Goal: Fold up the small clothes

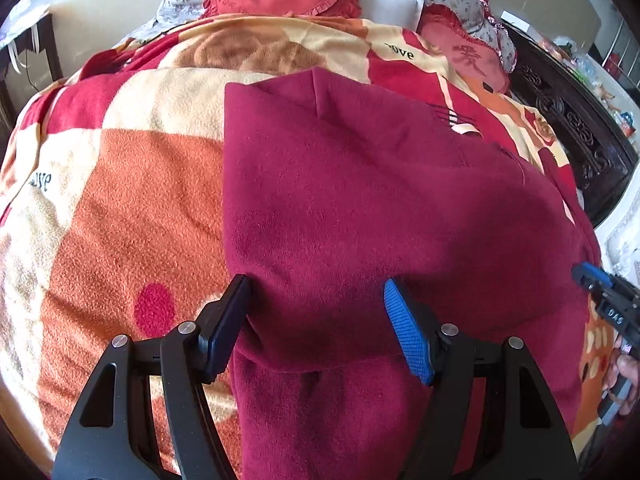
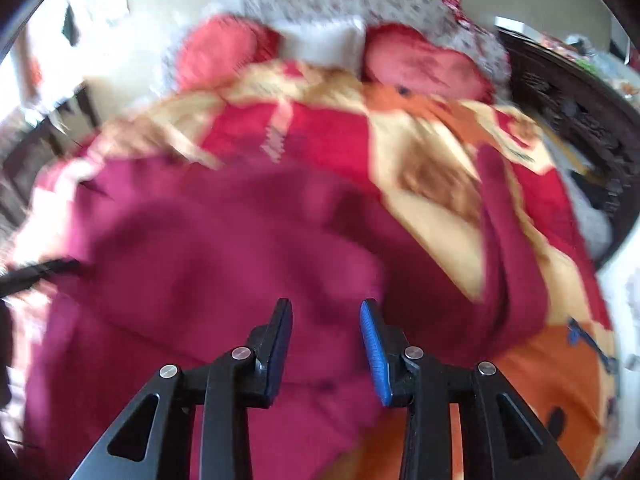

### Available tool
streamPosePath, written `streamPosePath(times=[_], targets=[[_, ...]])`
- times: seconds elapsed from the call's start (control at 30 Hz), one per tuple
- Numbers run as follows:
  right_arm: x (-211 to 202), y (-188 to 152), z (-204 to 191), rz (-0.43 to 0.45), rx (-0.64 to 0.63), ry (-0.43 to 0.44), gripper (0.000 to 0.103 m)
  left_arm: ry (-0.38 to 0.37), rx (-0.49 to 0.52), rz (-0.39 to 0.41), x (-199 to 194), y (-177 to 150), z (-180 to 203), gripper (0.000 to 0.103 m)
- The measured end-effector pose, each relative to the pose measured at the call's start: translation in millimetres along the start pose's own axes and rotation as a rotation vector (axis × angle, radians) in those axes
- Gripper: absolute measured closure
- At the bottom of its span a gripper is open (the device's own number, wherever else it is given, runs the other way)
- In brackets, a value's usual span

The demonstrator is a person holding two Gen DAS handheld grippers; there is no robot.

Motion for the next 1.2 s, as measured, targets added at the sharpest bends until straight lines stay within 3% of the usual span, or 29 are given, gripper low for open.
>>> streamPosePath(times=[0.07,0.17,0.23,0.33,0.4,0.57,0.77,0.9,0.97,1.07,1.2], targets=[[-1.3,-9.0,13.6,0.007,0.053,0.013,0.069,-0.006,0.005,0.001,-3.7,-0.4,0.1,0.034],[-25.3,-17.2,36.3,0.098,0.177,0.108,0.069,-0.023,-0.009,0.011,-10.4,0.8,-2.0,0.034],[-37.1,-18.6,49.1,0.144,0.22,0.085,0.069,-0.036,-0.023,0.021,-16.5,2.7,-0.9,0.034],[-43.0,-12.6,68.5,0.166,0.261,0.022,0.055,-0.06,-0.029,0.048,-27.1,4.8,4.6,0.034],[-43.8,-5.7,80.1,0.175,0.274,-0.012,0.055,-0.067,-0.012,0.049,-30.7,5.2,11.2,0.034],[-34.8,21.6,104.3,0.161,0.272,-0.083,0.055,-0.077,0.026,0.027,-29.9,1.4,24.9,0.034],[-10.5,43.1,125.6,0.128,0.352,0.068,0.055,-0.079,0.024,0.005,-23.9,-3.2,29.8,0.034],[16.4,48.7,144.2,0.093,0.421,0.113,0.055,-0.081,0.023,-0.002,-21.0,-2.9,31.2,0.034],[23.1,53.6,160.5,0.109,0.45,0.097,0.055,-0.08,0.026,-0.004,-20.2,-2.9,30.9,0.034],[24.5,58.2,192.2,0.133,0.515,-0.021,0.055,-0.081,0.023,-0.007,-18.9,-3.5,30.4,0.034],[30.6,68.0,201.7,0.118,0.515,0.014,0.055,-0.081,0.02,-0.012,-15.0,-2.9,31.2,0.034]])
Point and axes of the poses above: each gripper's, at about its wrist camera, not at the fingertips, and x roughly the way its jaws point, z to its right, y to its top, the point moved 2 cm from there along x, roughly the way its jaws point, and after that the axes turned 12 degrees about y, right-handed, at the moved point
